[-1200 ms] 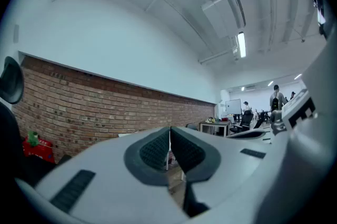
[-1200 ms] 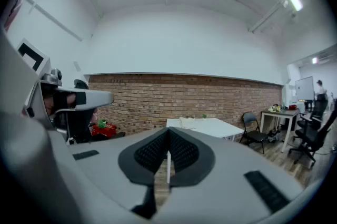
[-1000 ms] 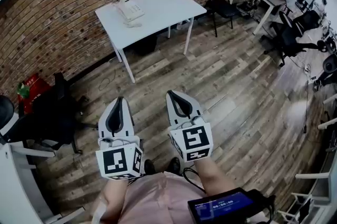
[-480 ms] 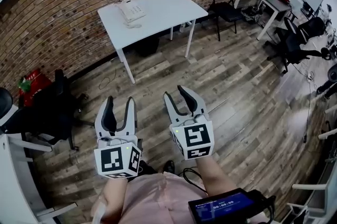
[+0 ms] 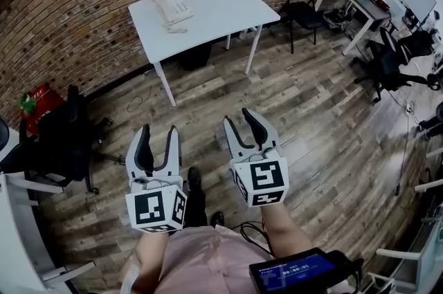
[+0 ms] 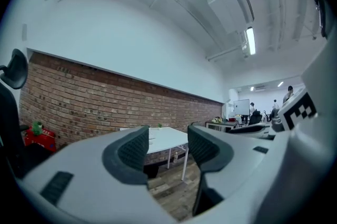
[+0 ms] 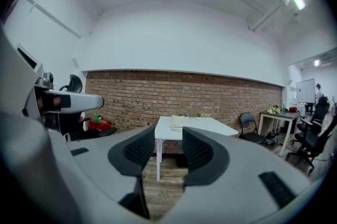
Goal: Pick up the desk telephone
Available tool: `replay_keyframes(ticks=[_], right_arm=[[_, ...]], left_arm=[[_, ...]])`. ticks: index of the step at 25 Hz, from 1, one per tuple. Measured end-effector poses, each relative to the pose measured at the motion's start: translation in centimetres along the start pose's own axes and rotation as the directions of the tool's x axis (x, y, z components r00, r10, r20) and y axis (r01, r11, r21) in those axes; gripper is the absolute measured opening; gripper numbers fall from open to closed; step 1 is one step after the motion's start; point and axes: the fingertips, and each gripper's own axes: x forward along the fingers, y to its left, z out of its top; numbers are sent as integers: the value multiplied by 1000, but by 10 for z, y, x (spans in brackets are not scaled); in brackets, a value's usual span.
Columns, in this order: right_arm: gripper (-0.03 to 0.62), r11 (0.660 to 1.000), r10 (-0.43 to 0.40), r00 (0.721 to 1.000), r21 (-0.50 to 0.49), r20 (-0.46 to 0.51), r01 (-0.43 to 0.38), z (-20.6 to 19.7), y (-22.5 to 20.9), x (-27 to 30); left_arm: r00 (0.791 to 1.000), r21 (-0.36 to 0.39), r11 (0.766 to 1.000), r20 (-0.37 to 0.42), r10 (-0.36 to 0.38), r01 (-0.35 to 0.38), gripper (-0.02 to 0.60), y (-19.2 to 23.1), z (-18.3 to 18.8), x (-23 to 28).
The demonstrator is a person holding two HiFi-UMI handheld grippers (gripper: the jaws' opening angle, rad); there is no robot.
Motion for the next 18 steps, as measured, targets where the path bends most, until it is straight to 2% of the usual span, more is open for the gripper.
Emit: replay_keyframes(ticks=[5,11,18], right_arm=[[169,1000,-10,1000,8,-25,11,-8,-24,44],[169,1000,0,998,16,-56,1,-5,-39,126],[166,1000,-12,1000,9,-26,12,27,-59,211]], left_arm=[[1000,3,1000,-27,-8,8,225,7,-14,50],[999,8,1000,-48,-19,19,225,37,-19,133],[999,29,998,-18,-49,49,225,65,5,221]])
